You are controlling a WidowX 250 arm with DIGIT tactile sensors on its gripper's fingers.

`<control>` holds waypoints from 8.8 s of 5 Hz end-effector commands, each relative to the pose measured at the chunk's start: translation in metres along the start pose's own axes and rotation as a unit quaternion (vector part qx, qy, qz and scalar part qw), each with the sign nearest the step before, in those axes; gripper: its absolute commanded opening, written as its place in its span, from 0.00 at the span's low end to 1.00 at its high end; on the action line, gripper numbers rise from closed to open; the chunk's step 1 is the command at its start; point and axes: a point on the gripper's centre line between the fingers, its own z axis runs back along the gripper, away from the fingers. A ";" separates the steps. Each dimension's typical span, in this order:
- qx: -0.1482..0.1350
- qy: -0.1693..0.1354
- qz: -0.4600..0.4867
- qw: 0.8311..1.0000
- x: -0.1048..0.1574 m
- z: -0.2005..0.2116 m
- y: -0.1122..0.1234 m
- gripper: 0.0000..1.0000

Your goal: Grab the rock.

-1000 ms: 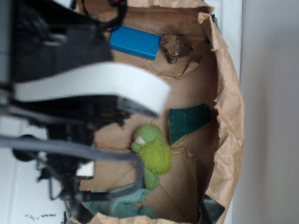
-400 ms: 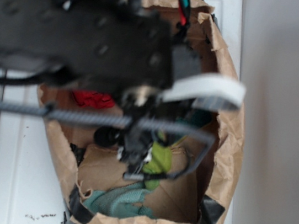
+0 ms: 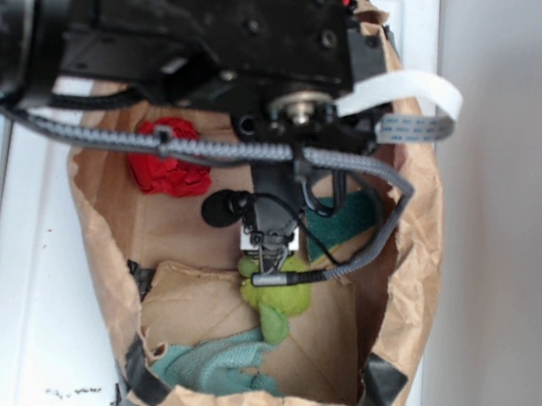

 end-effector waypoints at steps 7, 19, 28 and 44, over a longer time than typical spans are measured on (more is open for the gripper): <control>0.077 0.003 0.010 0.997 0.035 -0.041 0.017 1.00; 0.195 -0.021 0.064 0.978 0.044 -0.052 0.052 1.00; 0.238 -0.016 -0.047 0.970 0.020 -0.094 0.049 1.00; 0.166 0.040 -0.046 0.984 0.008 -0.075 0.045 0.00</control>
